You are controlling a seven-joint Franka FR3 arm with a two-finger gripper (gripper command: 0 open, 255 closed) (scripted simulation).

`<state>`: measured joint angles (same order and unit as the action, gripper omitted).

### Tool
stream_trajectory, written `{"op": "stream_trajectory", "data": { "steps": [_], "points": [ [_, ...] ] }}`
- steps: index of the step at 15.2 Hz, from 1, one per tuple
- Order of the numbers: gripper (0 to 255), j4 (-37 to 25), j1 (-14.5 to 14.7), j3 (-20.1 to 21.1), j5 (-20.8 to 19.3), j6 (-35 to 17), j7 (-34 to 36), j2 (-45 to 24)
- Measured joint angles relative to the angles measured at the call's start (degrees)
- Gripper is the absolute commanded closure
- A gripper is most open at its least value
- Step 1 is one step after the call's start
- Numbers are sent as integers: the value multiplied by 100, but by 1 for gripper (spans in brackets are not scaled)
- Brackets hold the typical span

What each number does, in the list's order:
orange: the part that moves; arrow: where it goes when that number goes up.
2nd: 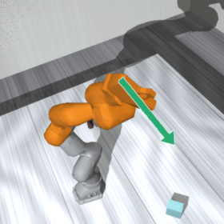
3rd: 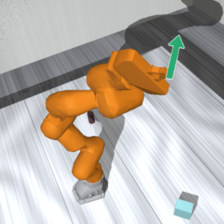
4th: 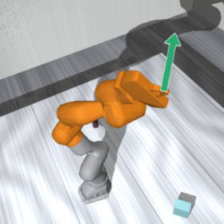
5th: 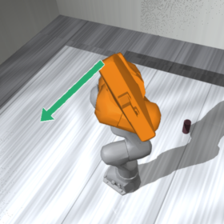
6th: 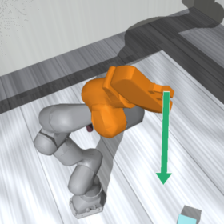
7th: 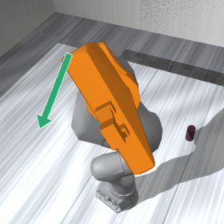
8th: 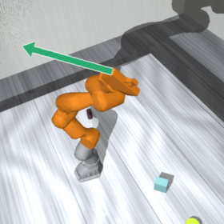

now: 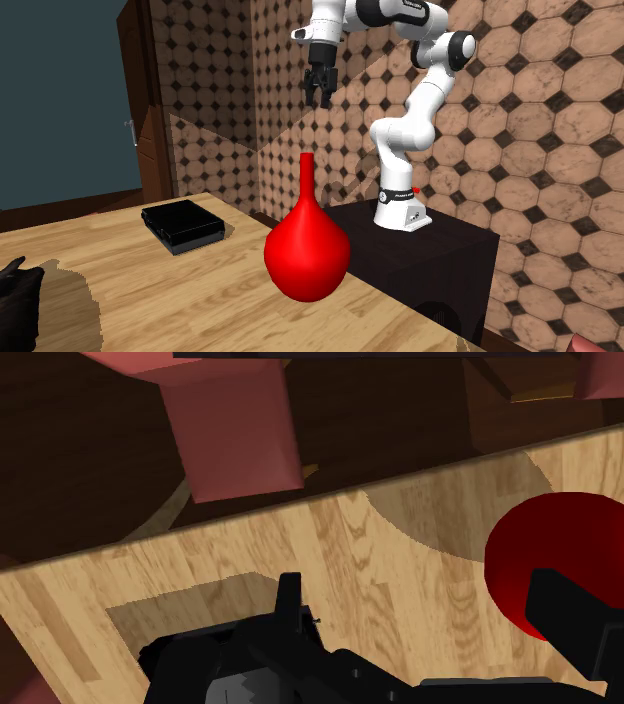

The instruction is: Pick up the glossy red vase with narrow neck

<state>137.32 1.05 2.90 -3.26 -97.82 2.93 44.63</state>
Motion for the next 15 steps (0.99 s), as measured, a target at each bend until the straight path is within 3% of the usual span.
{"op": "stream_trajectory", "data": {
  "steps": [5, 15],
  "points": [
    [0, -69, 88, 270, 194, -294, 349, -355],
    [0, -782, 285, 1219, 573, -1211, 1576, -1895]
  ]
}}
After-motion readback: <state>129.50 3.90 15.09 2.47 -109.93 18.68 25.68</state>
